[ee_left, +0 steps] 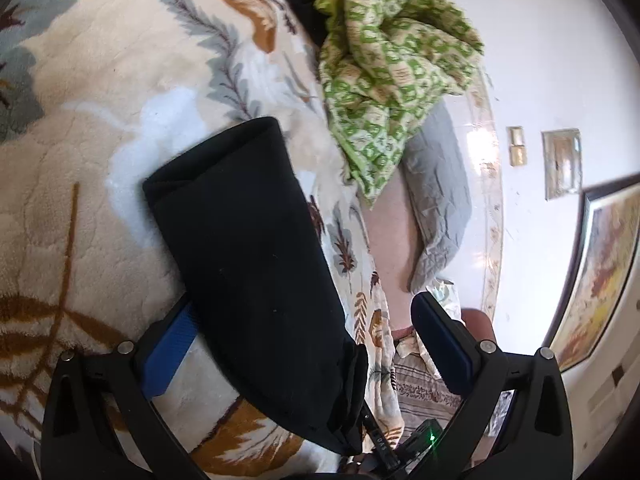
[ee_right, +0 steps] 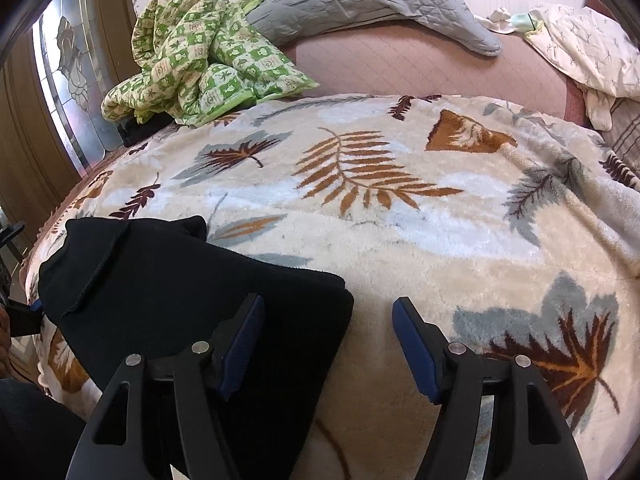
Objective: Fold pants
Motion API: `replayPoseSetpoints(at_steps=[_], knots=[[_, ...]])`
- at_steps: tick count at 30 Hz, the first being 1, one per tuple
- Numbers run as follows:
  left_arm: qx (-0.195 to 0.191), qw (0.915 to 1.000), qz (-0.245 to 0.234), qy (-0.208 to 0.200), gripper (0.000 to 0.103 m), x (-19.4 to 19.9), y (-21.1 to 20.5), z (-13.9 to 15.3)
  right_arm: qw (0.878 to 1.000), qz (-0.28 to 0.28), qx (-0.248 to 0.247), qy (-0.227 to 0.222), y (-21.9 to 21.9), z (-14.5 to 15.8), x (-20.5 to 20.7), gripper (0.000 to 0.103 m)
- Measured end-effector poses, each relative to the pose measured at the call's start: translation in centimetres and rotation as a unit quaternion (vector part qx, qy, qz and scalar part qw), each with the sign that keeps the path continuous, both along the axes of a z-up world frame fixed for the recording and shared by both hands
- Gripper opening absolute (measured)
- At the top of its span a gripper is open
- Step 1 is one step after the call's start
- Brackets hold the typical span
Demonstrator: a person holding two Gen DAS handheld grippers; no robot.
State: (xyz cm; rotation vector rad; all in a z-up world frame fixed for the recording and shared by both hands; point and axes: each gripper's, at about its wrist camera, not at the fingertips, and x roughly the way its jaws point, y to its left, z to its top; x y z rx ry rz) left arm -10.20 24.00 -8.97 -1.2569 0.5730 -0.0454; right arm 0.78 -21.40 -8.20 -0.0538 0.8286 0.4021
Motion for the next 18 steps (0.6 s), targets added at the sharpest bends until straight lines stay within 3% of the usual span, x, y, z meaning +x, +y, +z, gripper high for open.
replayPoseSetpoints(at_steps=[6, 7, 9, 10, 11, 13, 15, 18], knots=[[0.031, 0.9993, 0.017, 0.008, 0.097, 0.1, -0.6, 0.0, 1.0, 0.003, 0.006, -0.003, -0.1, 0.2, -0.2, 0.068], [0.039, 0.999, 0.02, 0.013, 0.089, 0.0, -0.7, 0.1, 1.0, 0.006, 0.009, -0.004, -0.2, 0.4, -0.3, 0.068], [0.066, 0.9964, 0.026, 0.045, 0.052, -0.2, -0.9, -0.1, 1.0, 0.002, 0.01, -0.006, -0.4, 0.7, -0.6, 0.068], [0.074, 0.9945, 0.027, 0.069, 0.018, -0.3, -0.6, -0.6, 1.0, 0.002, 0.013, 0.0, -0.5, 0.8, -0.8, 0.068], [0.069, 0.9939, 0.027, 0.082, 0.012, -0.4, -0.3, -1.2, 0.999, 0.005, 0.029, 0.015, -0.9, 0.8, -0.8, 0.067], [0.071, 0.9941, 0.023, 0.079, 0.011, -0.6, -0.2, -1.4, 0.995, 0.007, 0.082, 0.057, -1.9, 0.6, -0.7, 0.066], [0.119, 0.9895, 0.017, 0.081, 0.011, -0.4, -1.0, -0.3, 0.987, 0.0, 0.134, 0.093, -3.2, 0.2, -0.5, 0.064], [0.16, 0.9838, 0.011, 0.079, 0.011, 0.0, -1.7, 0.6, 0.964, -0.013, 0.221, 0.146, -5.2, -1.3, 0.1, 0.061]])
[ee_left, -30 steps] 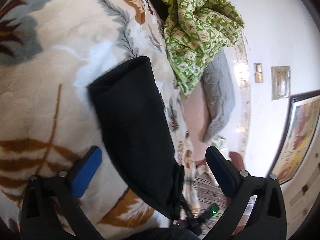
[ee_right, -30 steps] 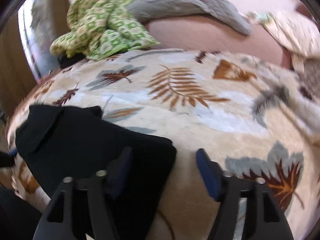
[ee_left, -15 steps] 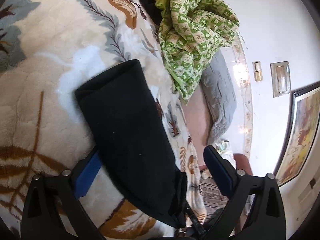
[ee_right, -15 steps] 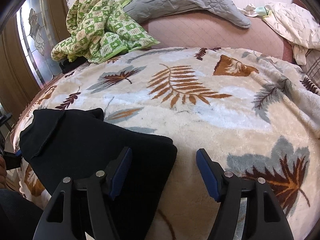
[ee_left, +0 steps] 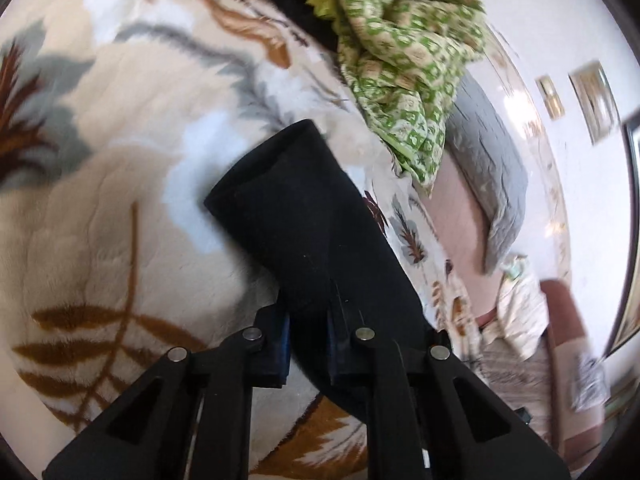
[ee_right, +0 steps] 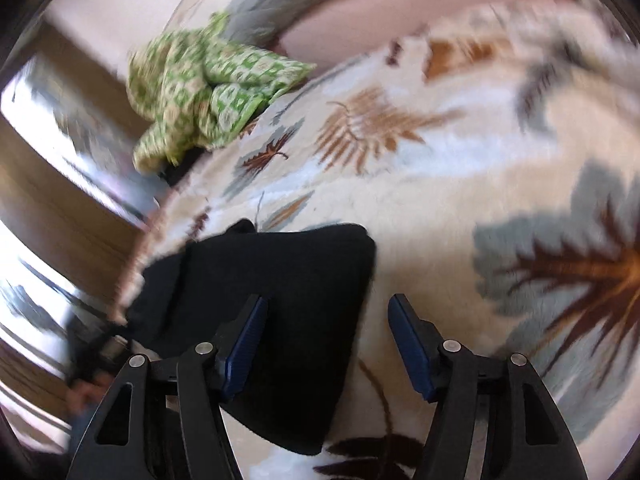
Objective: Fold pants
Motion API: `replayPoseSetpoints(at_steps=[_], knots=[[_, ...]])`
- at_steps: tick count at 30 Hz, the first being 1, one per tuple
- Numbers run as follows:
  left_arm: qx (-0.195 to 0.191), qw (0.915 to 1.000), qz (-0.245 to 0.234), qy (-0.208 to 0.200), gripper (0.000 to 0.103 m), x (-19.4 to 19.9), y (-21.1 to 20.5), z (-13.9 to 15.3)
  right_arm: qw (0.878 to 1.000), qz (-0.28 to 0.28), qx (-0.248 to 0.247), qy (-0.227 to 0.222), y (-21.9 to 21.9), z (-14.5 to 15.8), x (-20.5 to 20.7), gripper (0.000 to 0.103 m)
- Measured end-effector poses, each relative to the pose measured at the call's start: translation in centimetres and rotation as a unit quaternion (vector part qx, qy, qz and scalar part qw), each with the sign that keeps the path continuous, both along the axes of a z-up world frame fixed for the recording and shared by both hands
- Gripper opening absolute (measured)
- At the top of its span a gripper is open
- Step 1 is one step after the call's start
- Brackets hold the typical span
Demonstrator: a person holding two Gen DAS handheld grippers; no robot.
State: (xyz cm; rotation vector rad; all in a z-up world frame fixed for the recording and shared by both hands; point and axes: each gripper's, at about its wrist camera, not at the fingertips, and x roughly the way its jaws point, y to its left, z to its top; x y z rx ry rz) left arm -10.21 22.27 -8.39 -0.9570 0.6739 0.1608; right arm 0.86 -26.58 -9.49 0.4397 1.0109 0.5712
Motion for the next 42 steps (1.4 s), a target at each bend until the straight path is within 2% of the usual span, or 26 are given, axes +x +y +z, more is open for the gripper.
replayPoseSetpoints(at_steps=[2, 5, 7, 8, 9, 10, 11, 12, 15, 17, 20, 22, 25, 29, 30, 32, 33, 35, 37, 38, 39, 41, 42], knots=[[0.008, 1.0, -0.003, 0.001, 0.011, 0.2, 0.0, -0.1, 0.998, -0.013, 0.05, 0.02, -1.2, -0.6, 0.3, 0.061], [-0.005, 1.0, -0.002, 0.003, 0.012, 0.3, 0.4, -0.8, 0.997, 0.012, 0.078, 0.027, -0.9, -0.7, 0.3, 0.063], [-0.004, 1.0, -0.002, 0.0, 0.012, 0.3, 0.4, -0.9, 0.996, 0.042, 0.076, 0.019, 0.1, -0.5, 0.1, 0.065], [0.001, 1.0, -0.003, 0.0, 0.012, 0.4, 0.3, -0.8, 0.997, 0.052, 0.058, 0.007, 0.8, -0.4, -0.1, 0.065], [0.008, 0.9999, -0.008, 0.002, 0.012, 0.5, 0.2, -0.6, 0.997, 0.052, 0.051, 0.0, 0.9, -0.5, -0.2, 0.057], [0.021, 0.9997, -0.013, 0.003, 0.012, 0.6, -0.1, -0.3, 0.998, 0.04, 0.045, -0.005, 0.7, -0.6, -0.1, 0.045], [0.044, 0.9988, -0.021, 0.002, 0.011, 0.8, -0.5, 0.2, 0.998, 0.027, 0.055, 0.004, 0.2, -1.0, 0.2, 0.031], [0.059, 0.9979, -0.025, 0.002, 0.011, 0.8, -0.8, 0.5, 0.998, 0.021, 0.062, 0.006, -0.1, -1.2, 0.3, 0.023], [0.12, 0.9919, -0.04, -0.01, 0.01, 1.1, -2.2, 2.0, 0.999, 0.019, 0.033, -0.024, -0.1, -0.1, -0.3, 0.019], [0.168, 0.9829, -0.069, -0.032, 0.01, 1.9, -3.7, 3.2, 0.999, -0.002, 0.024, -0.043, -0.7, 0.5, -0.4, 0.018], [0.209, 0.9702, -0.108, -0.057, 0.01, 3.7, -6.1, 4.2, 0.998, -0.033, 0.012, -0.048, -2.6, 0.8, -0.1, 0.018], [0.207, 0.9678, -0.127, -0.067, 0.01, 5.0, -7.5, 4.4, 0.997, -0.055, 0.003, -0.052, -3.8, 1.0, -0.2, 0.018], [0.209, 0.9665, -0.128, -0.078, 0.01, 5.9, -7.9, 4.8, 0.997, -0.06, -0.001, -0.044, -4.7, 0.8, -0.2, 0.018], [0.202, 0.9699, -0.122, -0.058, 0.01, 6.7, -7.0, 4.1, 0.998, -0.044, -0.026, -0.045, -3.9, 0.4, -0.6, 0.03], [0.208, 0.9682, -0.127, -0.056, 0.01, 6.8, -7.2, 4.1, 0.998, -0.045, -0.022, -0.043, -4.0, 0.5, -0.6, 0.031], [0.235, 0.9591, -0.142, -0.07, 0.01, 6.7, -8.3, 5.0, 0.998, -0.048, -0.022, -0.04, -4.1, 0.7, -0.6, 0.032], [0.255, 0.95, -0.158, -0.087, 0.01, 6.6, -9.2, 5.9, 0.997, -0.052, -0.026, -0.044, -4.3, 1.1, -0.6, 0.032], [0.293, 0.9253, -0.204, -0.129, 0.01, 6.4, -11.3, 7.5, 0.996, -0.06, -0.038, -0.061, -4.2, 1.9, -0.9, 0.032], [0.341, 0.8844, -0.27, -0.17, 0.01, 6.2, -14.1, 8.7, 0.993, -0.066, -0.055, -0.085, -4.2, 2.9, -1.2, 0.032], [0.368, 0.8558, -0.314, -0.185, 0.01, 6.2, -16.0, 9.1, 0.992, -0.068, -0.056, -0.095, -4.2, 3.4, -1.5, 0.032], [0.378, 0.8381, -0.344, -0.191, 0.01, 6.3, -17.3, 9.2, 0.991, -0.068, -0.054, -0.102, -4.2, 3.8, -1.6, 0.032], [0.377, 0.813, -0.398, -0.197, 0.01, 6.8, -19.6, 9.2, 0.99, -0.064, -0.05, -0.117, -4.0, 4.5, -2.0, 0.032], [0.378, 0.8048, -0.412, -0.199, 0.01, 7.0, -20.5, 9.2, 0.989, -0.06, -0.049, -0.122, -3.9, 4.8, -2.0, 0.032]])
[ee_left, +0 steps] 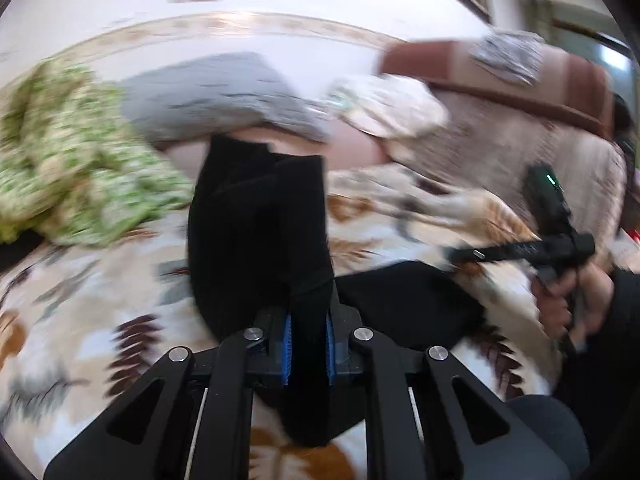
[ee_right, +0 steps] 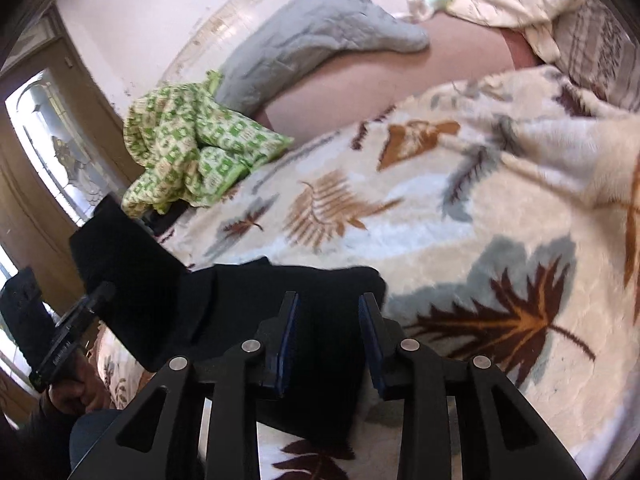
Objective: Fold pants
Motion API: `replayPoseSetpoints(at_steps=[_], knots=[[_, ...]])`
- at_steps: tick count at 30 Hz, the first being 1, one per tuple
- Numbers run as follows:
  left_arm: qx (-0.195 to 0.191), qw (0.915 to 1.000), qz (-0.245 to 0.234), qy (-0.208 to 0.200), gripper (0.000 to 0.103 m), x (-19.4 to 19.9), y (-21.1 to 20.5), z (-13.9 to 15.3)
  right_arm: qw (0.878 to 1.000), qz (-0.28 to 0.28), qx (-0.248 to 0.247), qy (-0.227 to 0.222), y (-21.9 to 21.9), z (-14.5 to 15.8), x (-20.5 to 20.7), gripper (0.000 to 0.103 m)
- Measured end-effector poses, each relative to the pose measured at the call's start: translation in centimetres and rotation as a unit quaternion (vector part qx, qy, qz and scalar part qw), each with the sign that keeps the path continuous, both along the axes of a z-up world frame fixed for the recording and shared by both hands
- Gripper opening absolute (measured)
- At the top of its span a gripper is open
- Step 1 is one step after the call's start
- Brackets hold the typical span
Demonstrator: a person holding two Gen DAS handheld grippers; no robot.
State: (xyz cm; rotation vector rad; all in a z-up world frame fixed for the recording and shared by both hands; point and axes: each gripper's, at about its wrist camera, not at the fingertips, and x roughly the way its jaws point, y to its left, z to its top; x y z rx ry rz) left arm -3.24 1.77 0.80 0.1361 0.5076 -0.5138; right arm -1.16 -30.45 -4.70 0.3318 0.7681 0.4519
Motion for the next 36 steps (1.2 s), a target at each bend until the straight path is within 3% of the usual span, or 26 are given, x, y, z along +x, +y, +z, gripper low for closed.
replayPoseSetpoints(at_steps=[5, 8, 17, 21, 27, 29, 33, 36], knots=[[0.015, 0.9984, -0.049, 0.026, 0.01, 1.4, -2.9, 0.1, 1.0, -0.012, -0.004, -0.002, -0.4, 0.4, 0.0, 0.032], [0.041, 0.9939, -0.092, 0.044, 0.01, 1.7, -4.5, 0.0, 0.999, -0.034, 0.023, 0.017, -1.8, -0.3, 0.4, 0.032], [0.109, 0.9658, -0.218, 0.088, 0.01, 1.8, -10.0, -1.3, 0.989, -0.12, -0.022, 0.081, -4.0, -3.2, 1.1, 0.032], [0.152, 0.953, -0.244, 0.094, 0.01, 2.0, -12.6, -2.2, 0.986, -0.139, -0.003, 0.091, -5.3, -3.7, 1.0, 0.03], [0.183, 0.937, -0.269, 0.128, 0.014, 2.3, -13.9, -3.9, 0.984, -0.152, -0.012, 0.089, -5.7, -3.7, 0.7, 0.03], [0.178, 0.9322, -0.284, 0.136, 0.024, 2.0, -14.0, -3.7, 0.984, -0.152, -0.02, 0.087, -5.5, -3.6, 0.7, 0.03], [0.119, 0.92, -0.337, 0.16, 0.027, 1.1, -13.5, -1.5, 0.985, -0.151, -0.043, 0.078, -4.9, -3.1, 0.7, 0.032], [0.072, 0.9261, -0.341, 0.144, 0.029, 0.0, -11.2, 1.0, 0.985, -0.154, -0.055, 0.055, -4.6, -2.2, 0.4, 0.032]])
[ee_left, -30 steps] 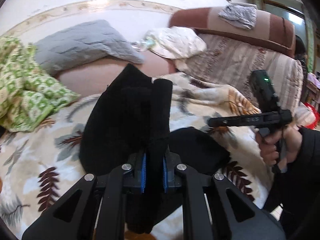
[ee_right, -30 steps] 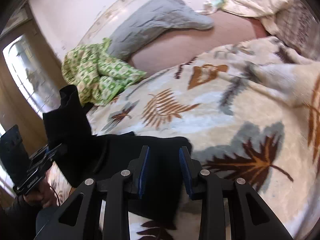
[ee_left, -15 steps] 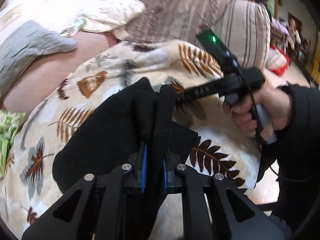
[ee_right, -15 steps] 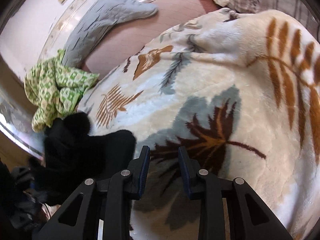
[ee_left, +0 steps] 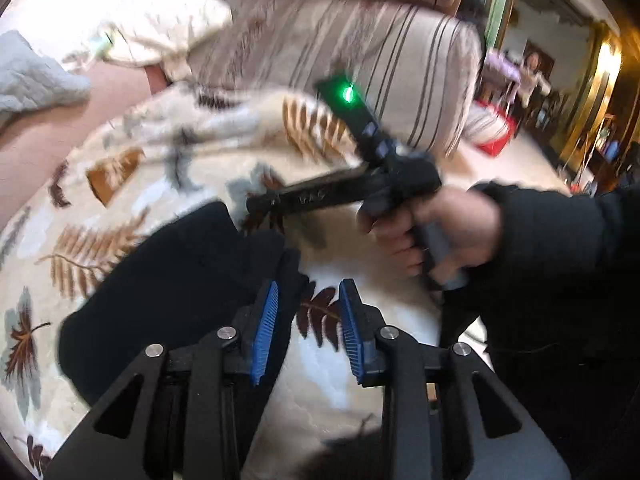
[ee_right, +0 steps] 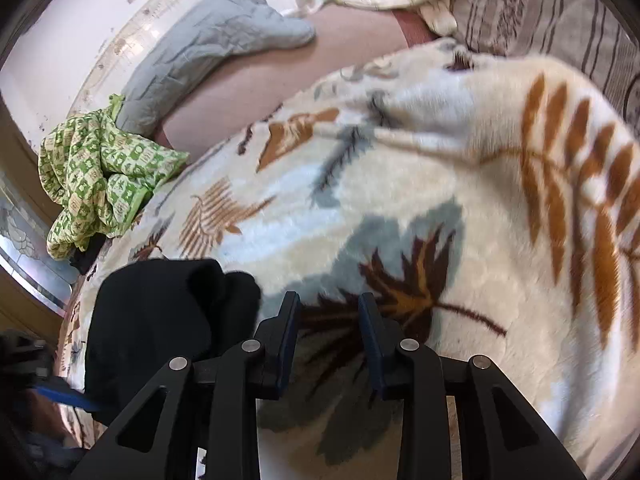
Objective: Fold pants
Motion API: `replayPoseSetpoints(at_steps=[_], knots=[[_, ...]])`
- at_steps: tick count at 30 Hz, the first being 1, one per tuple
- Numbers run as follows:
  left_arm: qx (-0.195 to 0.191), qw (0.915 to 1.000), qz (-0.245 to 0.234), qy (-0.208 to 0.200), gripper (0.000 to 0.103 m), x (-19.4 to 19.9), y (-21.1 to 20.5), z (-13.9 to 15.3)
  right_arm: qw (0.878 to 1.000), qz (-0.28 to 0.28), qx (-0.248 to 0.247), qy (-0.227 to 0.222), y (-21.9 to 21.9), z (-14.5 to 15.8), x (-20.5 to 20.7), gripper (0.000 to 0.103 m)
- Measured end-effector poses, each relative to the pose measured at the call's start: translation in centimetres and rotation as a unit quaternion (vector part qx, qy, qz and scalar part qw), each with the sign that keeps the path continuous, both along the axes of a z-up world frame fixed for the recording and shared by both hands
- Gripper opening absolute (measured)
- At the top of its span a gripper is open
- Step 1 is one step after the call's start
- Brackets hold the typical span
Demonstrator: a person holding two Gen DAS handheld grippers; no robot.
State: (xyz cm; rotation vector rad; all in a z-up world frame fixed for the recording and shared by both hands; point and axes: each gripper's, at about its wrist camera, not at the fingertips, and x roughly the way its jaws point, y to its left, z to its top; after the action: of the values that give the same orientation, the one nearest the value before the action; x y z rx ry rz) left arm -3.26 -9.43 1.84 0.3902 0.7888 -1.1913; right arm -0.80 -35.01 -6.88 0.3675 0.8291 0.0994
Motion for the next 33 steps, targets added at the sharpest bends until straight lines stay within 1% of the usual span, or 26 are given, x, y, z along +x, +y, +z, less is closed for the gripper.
replayPoseSetpoints(at_steps=[1, 2, 4, 5, 6, 7, 8, 9, 10, 12, 13, 14, 15, 16, 17, 18, 20, 22, 23, 25, 26, 27, 28, 29, 31, 33], knots=[[-0.011, 0.9998, 0.014, -0.005, 0.029, -0.3, 1.2, 0.6, 1.0, 0.001, -0.004, -0.009, 0.1, 0.4, -0.1, 0.032], [-0.027, 0.9989, 0.039, -0.005, 0.029, -0.3, 3.1, 1.1, 1.0, 0.009, -0.012, -0.027, 0.5, 1.2, -0.5, 0.032], [-0.054, 0.9934, 0.101, -0.004, 0.029, 0.2, 6.7, 1.4, 0.997, 0.037, -0.025, -0.065, 1.6, 2.8, -1.2, 0.032], [-0.073, 0.9861, 0.149, 0.002, 0.029, 0.5, 9.1, 1.1, 0.993, 0.067, -0.031, -0.095, 2.6, 3.9, -1.9, 0.032], [-0.086, 0.9796, 0.181, 0.014, 0.029, 0.9, 10.6, 0.5, 0.988, 0.096, -0.029, -0.114, 3.5, 4.6, -2.4, 0.032], [-0.093, 0.9729, 0.21, 0.027, 0.025, 1.0, 11.8, -0.2, 0.981, 0.144, -0.017, -0.13, 4.8, 5.2, -3.1, 0.032], [-0.095, 0.9695, 0.223, 0.037, 0.015, 1.0, 12.4, -1.1, 0.974, 0.184, -0.006, -0.132, 5.9, 5.5, -3.4, 0.031], [-0.096, 0.9684, 0.226, 0.046, 0.012, 0.9, 12.6, -1.7, 0.968, 0.216, 0.0, -0.129, 6.7, 5.5, -3.7, 0.028], [-0.098, 0.968, 0.224, 0.058, 0.012, 0.7, 12.4, -2.4, 0.962, 0.243, -0.002, -0.126, 7.8, 5.5, -4.1, 0.028], [-0.09, 0.9697, 0.214, 0.075, 0.008, 0.4, 11.5, -3.9, 0.956, 0.269, -0.036, -0.107, 9.5, 4.9, -4.6, 0.028], [-0.073, 0.9705, 0.215, 0.081, 0.006, 0.6, 10.8, -5.0, 0.957, 0.27, -0.061, -0.088, 10.1, 4.3, -4.6, 0.028], [-0.063, 0.9698, 0.217, 0.092, 0.004, 0.8, 10.3, -6.1, 0.958, 0.268, -0.08, -0.059, 10.3, 3.3, -4.4, 0.028], [-0.045, 0.9678, 0.224, 0.104, 0.002, 1.2, 9.9, -7.4, 0.959, 0.266, -0.09, -0.03, 10.3, 2.2, -4.0, 0.026], [-0.033, 0.9669, 0.226, 0.113, 0.001, 1.5, 9.6, -8.4, 0.959, 0.267, -0.093, -0.013, 10.2, 1.4, -3.7, 0.026], [-0.054, 0.9638, 0.226, 0.131, 0.001, 1.9, 9.7, -9.0, 0.958, 0.269, -0.097, -0.008, 10.2, 1.1, -3.6, 0.027], [-0.059, 0.9628, 0.225, 0.138, 0.001, 2.1, 9.8, -9.2, 0.958, 0.268, -0.101, -0.004, 10.2, 1.1, -3.5, 0.027], [-0.053, 0.9652, 0.219, 0.133, 0.001, 2.0, 9.7, -8.9, 0.96, 0.263, -0.098, 0.002, 10.1, 1.1, -3.4, 0.027], [-0.042, 0.9692, 0.213, 0.117, 0.001, 1.7, 9.6, -8.0, 0.961, 0.263, -0.09, -0.004, 9.6, 0.9, -3.8, 0.027], [-0.046, 0.9712, 0.21, 0.103, 0.001, 1.6, 9.7, -6.8, 0.962, 0.263, -0.077, -0.013, 9.2, 1.3, -3.9, 0.026], [-0.072, 0.9727, 0.206, 0.078, 0.002, 1.8, 10.1, -4.7, 0.964, 0.258, -0.054, -0.037, 8.6, 2.4, -4.1, 0.026], [-0.094, 0.9716, 0.207, 0.065, 0.004, 2.2, 10.4, -3.3, 0.968, 0.238, -0.049, -0.064, 8.0, 3.4, -4.2, 0.026], [-0.107, 0.97, 0.21, 0.058, 0.004, 2.7, 10.5, -2.5, 0.97, 0.224, -0.046, -0.083, 7.5, 4.1, -4.2, 0.03], [-0.112, 0.9691, 0.214, 0.051, 0.004, 3.3, 10.3, -2.2, 0.971, 0.213, -0.043, -0.099, 7.2, 4.7, -4.0, 0.03], [-0.105, 0.9683, 0.223, 0.043, 0.004, 4.3, 9.8, -2.1, 0.971, 0.206, -0.036, -0.114, 7.0, 5.2, -3.4, 0.03], [-0.075, 0.9639, 0.251, 0.048, 0.004, 6.8, 8.5, -3.1, 0.968, 0.219, -0.021, -0.119, 7.6, 5.4, -2.1, 0.028], [-0.028, 0.9545, 0.288, 0.073, 0.004, 9.5, 7.0, -5.8, 0.969, 0.222, -0.049, -0.097, 9.0, 4.1, 0.0, 0.027]])
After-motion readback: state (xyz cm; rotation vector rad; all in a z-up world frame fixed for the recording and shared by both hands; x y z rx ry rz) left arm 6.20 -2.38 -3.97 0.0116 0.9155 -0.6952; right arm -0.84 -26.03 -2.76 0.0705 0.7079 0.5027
